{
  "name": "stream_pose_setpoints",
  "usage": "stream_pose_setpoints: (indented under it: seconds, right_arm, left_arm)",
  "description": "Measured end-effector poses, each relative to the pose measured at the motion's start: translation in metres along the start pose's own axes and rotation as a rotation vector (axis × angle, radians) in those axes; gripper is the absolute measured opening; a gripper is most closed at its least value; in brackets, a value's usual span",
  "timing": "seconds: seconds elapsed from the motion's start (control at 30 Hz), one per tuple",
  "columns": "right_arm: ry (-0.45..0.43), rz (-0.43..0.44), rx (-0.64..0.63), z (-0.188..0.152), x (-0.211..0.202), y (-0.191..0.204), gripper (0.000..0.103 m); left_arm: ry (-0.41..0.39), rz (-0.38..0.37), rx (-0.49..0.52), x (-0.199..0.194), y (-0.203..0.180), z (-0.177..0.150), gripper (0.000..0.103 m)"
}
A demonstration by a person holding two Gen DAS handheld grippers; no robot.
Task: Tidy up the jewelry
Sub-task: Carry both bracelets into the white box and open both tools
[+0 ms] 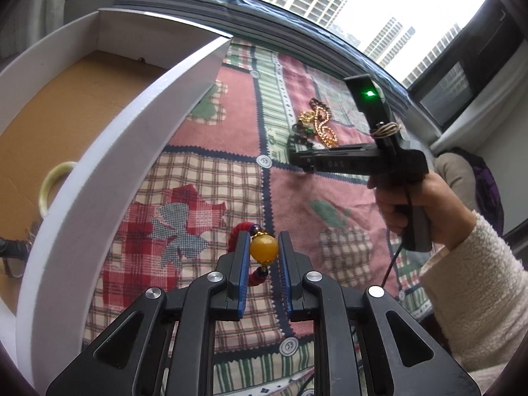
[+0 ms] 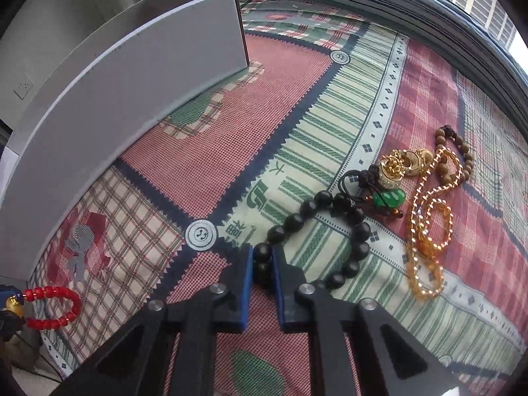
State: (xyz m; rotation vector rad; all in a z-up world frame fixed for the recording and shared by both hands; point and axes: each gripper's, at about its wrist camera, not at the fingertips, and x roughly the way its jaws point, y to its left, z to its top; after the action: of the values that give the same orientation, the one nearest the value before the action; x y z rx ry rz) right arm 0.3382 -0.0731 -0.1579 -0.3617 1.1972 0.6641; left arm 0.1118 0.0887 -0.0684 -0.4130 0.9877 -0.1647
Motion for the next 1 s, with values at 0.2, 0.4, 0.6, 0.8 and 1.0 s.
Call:
stream_pose_setpoints:
  seconds: [0.2, 0.4, 0.6, 0.8, 1.0]
  right_arm:
    - [-0.121, 0.22, 0.151, -0.044, -0.084, 0.021, 0.012]
    - [-0.211, 0.405, 0.194, -0.083, -0.156, 0.064, 0.012]
    - [-0.283, 0.516, 0.132, -0.072, -0.192, 0.13, 0.012]
    - [-0.321, 0.554, 0.015, -0.023, -0.192, 0.193, 0.012]
    - [-0.29, 0.446, -0.042, 0.048, -0.14, 0.243, 0.012]
  left_arm:
    - [-0.022, -0.039, -0.038, -0.031, 0.002, -0.002, 0.015]
    - [-0.068, -0.076, -0.087, -0.083, 0.01, -0.005, 0.015]
    - [-0.161, 0.01, -0.137, -0.15, 0.045, -0.004, 0.015]
    - [-0.247, 0.178, -0.217, -0.178, 0.107, 0.011, 0.015]
    - [-0.231, 0.321, -0.281, -0.149, 0.166, 0.031, 0.015]
